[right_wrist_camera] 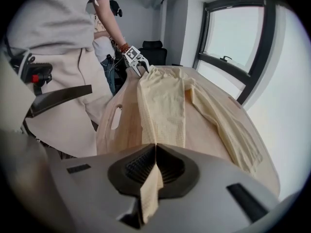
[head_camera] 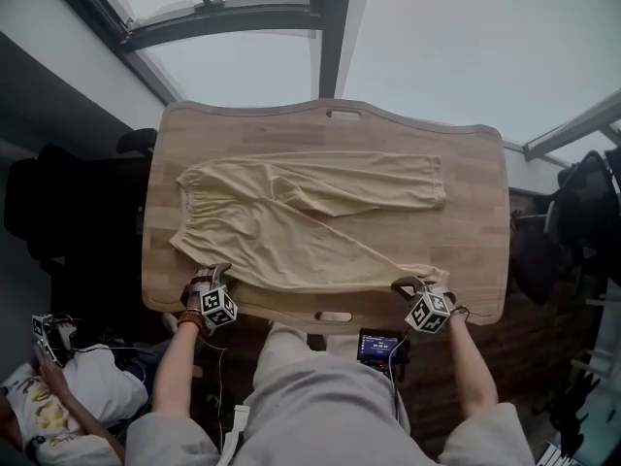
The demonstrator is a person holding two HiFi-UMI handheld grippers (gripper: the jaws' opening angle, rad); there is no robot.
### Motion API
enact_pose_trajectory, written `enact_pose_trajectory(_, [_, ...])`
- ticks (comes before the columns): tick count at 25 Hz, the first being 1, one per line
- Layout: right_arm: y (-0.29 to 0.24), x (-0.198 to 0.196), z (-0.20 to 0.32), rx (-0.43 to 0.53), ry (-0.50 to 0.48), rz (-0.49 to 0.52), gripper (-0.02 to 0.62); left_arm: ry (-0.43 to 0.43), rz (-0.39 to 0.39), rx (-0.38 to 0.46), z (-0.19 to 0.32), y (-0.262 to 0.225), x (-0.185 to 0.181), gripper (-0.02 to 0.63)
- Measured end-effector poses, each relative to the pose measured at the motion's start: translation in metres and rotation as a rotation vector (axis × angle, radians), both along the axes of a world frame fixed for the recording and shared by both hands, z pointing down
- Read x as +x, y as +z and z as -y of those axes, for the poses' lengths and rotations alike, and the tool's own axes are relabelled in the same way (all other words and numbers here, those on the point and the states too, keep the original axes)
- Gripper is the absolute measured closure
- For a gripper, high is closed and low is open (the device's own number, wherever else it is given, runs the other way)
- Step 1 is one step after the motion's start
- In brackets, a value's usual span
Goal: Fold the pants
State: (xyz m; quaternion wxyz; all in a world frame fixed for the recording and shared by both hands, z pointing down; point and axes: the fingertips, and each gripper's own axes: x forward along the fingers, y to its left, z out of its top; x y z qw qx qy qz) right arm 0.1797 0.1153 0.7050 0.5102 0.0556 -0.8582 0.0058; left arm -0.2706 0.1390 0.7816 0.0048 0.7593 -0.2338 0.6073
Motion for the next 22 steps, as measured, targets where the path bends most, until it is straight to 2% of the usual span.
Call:
enact_pose_trajectory(3, [-0.009, 0.000, 0.025, 0.022, 0.057, -0.013, 0.581, -0.037, -0.002, -0.008, 0.014, 0.003, -0.028, 0.379])
enact_pose_trajectory(5, [-0.011, 0.000, 0.041, 0.031, 0.084, -0.026, 0.581, -0.093, -0.009, -0.017, 0.023, 0.006, -0.045, 0.382])
enact_pose_trajectory(7, [-0.013, 0.000, 0.054, 0.038, 0.104, -0.041, 0.581, -0.171, -0.015, -0.026, 0.032, 0.010, -0.059, 0.403])
enact_pose_trajectory(9, [-0.015, 0.001, 0.066, 0.048, 0.120, -0.055, 0.581, -0.203, -0.026, -0.029, 0.039, 0.012, -0.064, 0.432])
enact_pose_trajectory(11, [-0.018, 0.001, 0.074, 0.055, 0.127, -0.065, 0.583, -0.173, -0.025, -0.024, 0.040, 0.008, -0.065, 0.557])
enact_pose_trajectory(12, [-0.020, 0.002, 0.076, 0.054, 0.129, -0.067, 0.584, -0.146, -0.026, -0.018, 0.039, 0.004, -0.065, 0.574])
enact_pose_trajectory(18, [-0.021, 0.015, 0.072, 0.011, 0.152, -0.074, 0.589, -0.061, -0.065, 0.032, 0.015, -0.039, -0.078, 0.584])
enact_pose_trajectory(20, [0.004, 0.017, 0.060, -0.066, 0.149, -0.115, 0.586, -0.045, -0.045, 0.031, 0.008, -0.044, -0.087, 0.584])
enact_pose_trajectory(21, [0.019, 0.018, 0.052, -0.115, 0.154, -0.137, 0.529, -0.042, -0.034, 0.024, 0.006, -0.044, -0.090, 0.584])
enact_pose_trajectory(22, [0.031, 0.019, 0.044, -0.153, 0.168, -0.153, 0.445, -0.043, -0.025, 0.016, 0.004, -0.044, -0.092, 0.584])
